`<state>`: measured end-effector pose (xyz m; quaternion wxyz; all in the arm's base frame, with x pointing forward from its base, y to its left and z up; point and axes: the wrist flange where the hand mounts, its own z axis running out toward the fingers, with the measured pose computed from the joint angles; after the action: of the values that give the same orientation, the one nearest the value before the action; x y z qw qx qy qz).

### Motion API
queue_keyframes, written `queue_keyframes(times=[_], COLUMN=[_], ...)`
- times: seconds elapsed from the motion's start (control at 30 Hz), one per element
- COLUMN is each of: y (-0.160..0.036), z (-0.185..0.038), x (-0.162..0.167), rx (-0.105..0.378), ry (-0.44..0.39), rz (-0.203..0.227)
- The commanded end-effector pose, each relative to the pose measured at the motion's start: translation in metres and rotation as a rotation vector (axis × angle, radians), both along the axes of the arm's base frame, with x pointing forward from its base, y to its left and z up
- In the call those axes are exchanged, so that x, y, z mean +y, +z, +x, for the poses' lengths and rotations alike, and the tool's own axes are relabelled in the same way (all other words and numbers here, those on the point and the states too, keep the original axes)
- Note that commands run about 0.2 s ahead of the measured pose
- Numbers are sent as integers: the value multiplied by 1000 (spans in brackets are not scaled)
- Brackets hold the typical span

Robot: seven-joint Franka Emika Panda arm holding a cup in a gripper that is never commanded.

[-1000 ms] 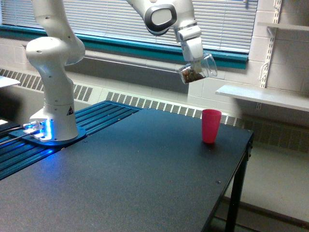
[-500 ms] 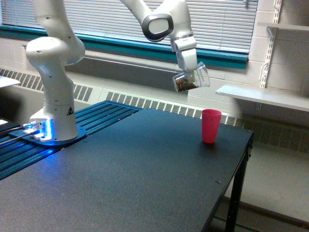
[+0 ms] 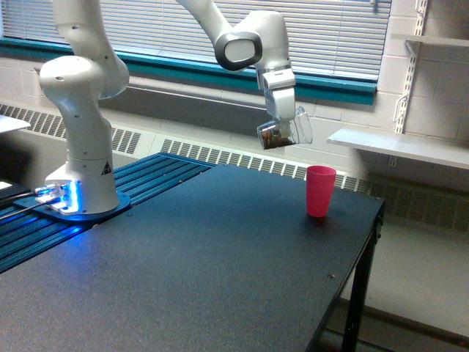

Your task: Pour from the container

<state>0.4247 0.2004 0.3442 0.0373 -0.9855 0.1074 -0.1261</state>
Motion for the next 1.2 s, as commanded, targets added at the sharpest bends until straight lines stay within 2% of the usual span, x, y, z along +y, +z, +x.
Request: queue_keyframes(times=[0.03,0.3,0.73,0.93,1.2], y=[-8,-19,-20,-31,-38], z=[0,3,23,27,33], x=[10,22,33,35,39], rx=[15,50,62,99,124], ry=[34,56,70,72,77], rz=[-3,-13,-24,-38,-49])
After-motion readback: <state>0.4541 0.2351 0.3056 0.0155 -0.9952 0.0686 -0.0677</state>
